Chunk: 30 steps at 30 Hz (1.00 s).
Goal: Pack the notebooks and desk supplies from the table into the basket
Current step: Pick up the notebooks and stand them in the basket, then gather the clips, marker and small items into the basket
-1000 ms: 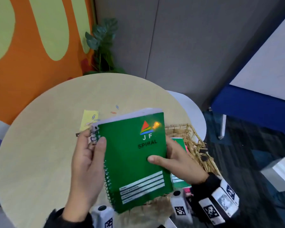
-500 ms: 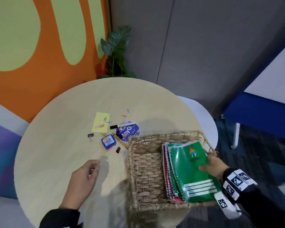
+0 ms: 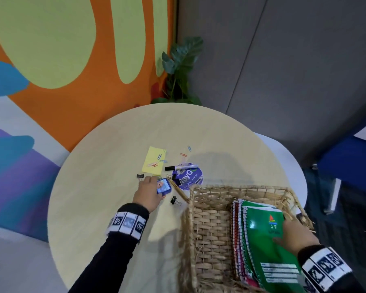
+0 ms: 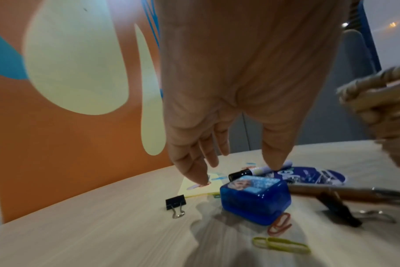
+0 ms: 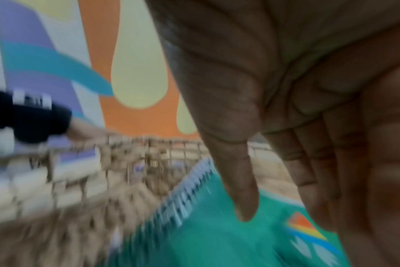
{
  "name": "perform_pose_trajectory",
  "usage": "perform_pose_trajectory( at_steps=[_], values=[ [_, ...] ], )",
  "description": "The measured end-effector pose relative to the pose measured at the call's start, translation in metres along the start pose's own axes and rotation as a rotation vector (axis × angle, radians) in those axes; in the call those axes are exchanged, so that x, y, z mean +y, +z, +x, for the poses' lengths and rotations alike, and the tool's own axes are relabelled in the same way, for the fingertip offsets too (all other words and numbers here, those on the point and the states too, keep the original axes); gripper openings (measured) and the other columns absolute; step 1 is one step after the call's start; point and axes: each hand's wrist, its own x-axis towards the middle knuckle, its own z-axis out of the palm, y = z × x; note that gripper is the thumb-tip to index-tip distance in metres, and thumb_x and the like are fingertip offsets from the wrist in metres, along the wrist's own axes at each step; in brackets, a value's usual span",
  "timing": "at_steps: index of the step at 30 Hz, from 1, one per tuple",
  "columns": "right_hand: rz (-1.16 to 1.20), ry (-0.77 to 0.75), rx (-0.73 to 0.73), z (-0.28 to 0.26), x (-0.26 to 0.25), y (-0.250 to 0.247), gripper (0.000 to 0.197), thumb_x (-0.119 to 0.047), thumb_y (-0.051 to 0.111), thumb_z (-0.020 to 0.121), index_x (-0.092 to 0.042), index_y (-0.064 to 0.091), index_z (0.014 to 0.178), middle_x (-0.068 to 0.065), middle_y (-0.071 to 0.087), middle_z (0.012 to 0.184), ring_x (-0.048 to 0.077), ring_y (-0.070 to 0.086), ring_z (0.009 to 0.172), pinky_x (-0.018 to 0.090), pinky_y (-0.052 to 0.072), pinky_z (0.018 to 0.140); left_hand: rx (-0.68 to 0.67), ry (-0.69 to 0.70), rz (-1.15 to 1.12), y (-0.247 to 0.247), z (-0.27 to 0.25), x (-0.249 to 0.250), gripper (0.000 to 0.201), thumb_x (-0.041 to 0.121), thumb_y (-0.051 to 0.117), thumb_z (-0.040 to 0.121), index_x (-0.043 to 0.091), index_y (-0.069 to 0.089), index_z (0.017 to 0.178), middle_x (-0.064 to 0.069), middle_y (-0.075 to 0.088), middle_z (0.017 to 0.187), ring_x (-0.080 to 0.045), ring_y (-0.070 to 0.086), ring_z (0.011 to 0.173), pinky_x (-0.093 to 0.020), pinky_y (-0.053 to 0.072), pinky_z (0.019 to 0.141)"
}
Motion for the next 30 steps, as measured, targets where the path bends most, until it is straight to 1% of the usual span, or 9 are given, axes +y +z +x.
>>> perform_pose_trajectory(
  at_steps=[2,5,8,10,16,18,21,25,30],
  values=[
    [-0.009,-0.088,0.082,-0.005,-0.021,-0.027,0.029,-0.042,0.055,0.087,-0.014,0.051,0.091,0.004,0.061,0.094,0.022,0.061,0.092,0.027,0.044,0.071,-0.066,-0.004,0.083,0.003,0.016,0.004,0.061,0.02,0.065,0.081,0.011,0.037,0.134,-0.012,0.043,0.135,-0.031,0.041,0.123,-0.041,0.044,0.1],
    [0.067,-0.206,0.203,-0.007,-0.062,-0.073,0.024,-0.039,0.051,0.09,-0.018,0.05,0.08,0.001,0.058,0.079,0.018,0.054,0.074,0.025,0.04,0.057,-0.145,0.002,0.188,0.007,0.034,0.008,0.068,0.031,0.066,0.081,0.013,0.032,0.137,-0.01,0.041,0.136,-0.03,0.039,0.125,-0.043,0.045,0.098],
    [0.093,-0.335,0.285,0.01,-0.112,-0.111,0.022,-0.035,0.053,0.089,-0.015,0.06,0.09,0.005,0.066,0.09,0.023,0.062,0.082,0.031,0.052,0.071,-0.186,-0.003,0.242,0.012,0.045,0.007,0.065,0.037,0.066,0.08,0.014,0.037,0.133,-0.009,0.045,0.133,-0.028,0.042,0.123,-0.042,0.046,0.094],
    [0.039,-0.434,0.28,0.031,-0.149,-0.127,0.02,-0.028,0.052,0.089,-0.012,0.061,0.096,0.01,0.067,0.1,0.028,0.063,0.091,0.032,0.049,0.074,-0.194,0.002,0.226,0.011,0.048,0.005,0.063,0.037,0.068,0.078,0.015,0.04,0.13,-0.009,0.047,0.131,-0.028,0.045,0.121,-0.041,0.047,0.093],
    [-0.241,-0.721,0.102,0.093,-0.265,-0.148,0.022,-0.012,0.05,0.091,-0.003,0.057,0.11,0.017,0.062,0.114,0.032,0.063,0.102,0.034,0.048,0.076,-0.043,-0.012,-0.088,-0.013,0.014,0.004,0.061,0.039,0.065,0.059,0.022,0.052,0.116,-0.003,0.058,0.105,-0.025,0.056,0.1,-0.039,0.051,0.082],
    [-0.309,-0.787,0.064,0.109,-0.289,-0.145,0.017,-0.014,0.055,0.089,-0.005,0.059,0.102,0.016,0.064,0.11,0.033,0.064,0.101,0.034,0.049,0.075,-0.019,-0.02,-0.155,-0.018,-0.007,0.002,0.058,0.04,0.064,0.059,0.025,0.053,0.114,0.002,0.058,0.1,-0.022,0.057,0.095,-0.035,0.049,0.081],
    [-0.394,-0.796,0.033,0.123,-0.306,-0.138,0.018,-0.015,0.057,0.088,-0.01,0.062,0.105,0.014,0.064,0.115,0.031,0.063,0.108,0.032,0.048,0.078,-0.028,-0.027,-0.199,-0.018,-0.039,-0.003,0.057,0.037,0.068,0.064,0.03,0.051,0.118,0.011,0.055,0.104,-0.012,0.054,0.097,-0.019,0.04,0.079],
    [-0.499,-0.845,0.002,0.128,-0.312,-0.127,0.03,-0.011,0.048,0.093,-0.001,0.055,0.121,0.014,0.06,0.125,0.03,0.061,0.111,0.033,0.049,0.087,-0.026,-0.075,-0.287,-0.016,-0.066,-0.003,0.062,0.032,0.074,0.063,0.035,0.049,0.12,0.015,0.054,0.109,-0.008,0.054,0.103,-0.013,0.036,0.083],
    [-0.324,-0.811,0.097,0.105,-0.301,-0.145,0.023,-0.017,0.056,0.088,-0.007,0.06,0.108,0.012,0.063,0.101,0.031,0.065,0.101,0.034,0.048,0.072,0.052,-0.009,-0.402,-0.025,-0.08,0.009,0.062,0.024,0.08,0.062,0.055,0.043,0.102,0.029,0.052,0.104,0.009,0.05,0.101,0.005,0.034,0.08]
  ],
)
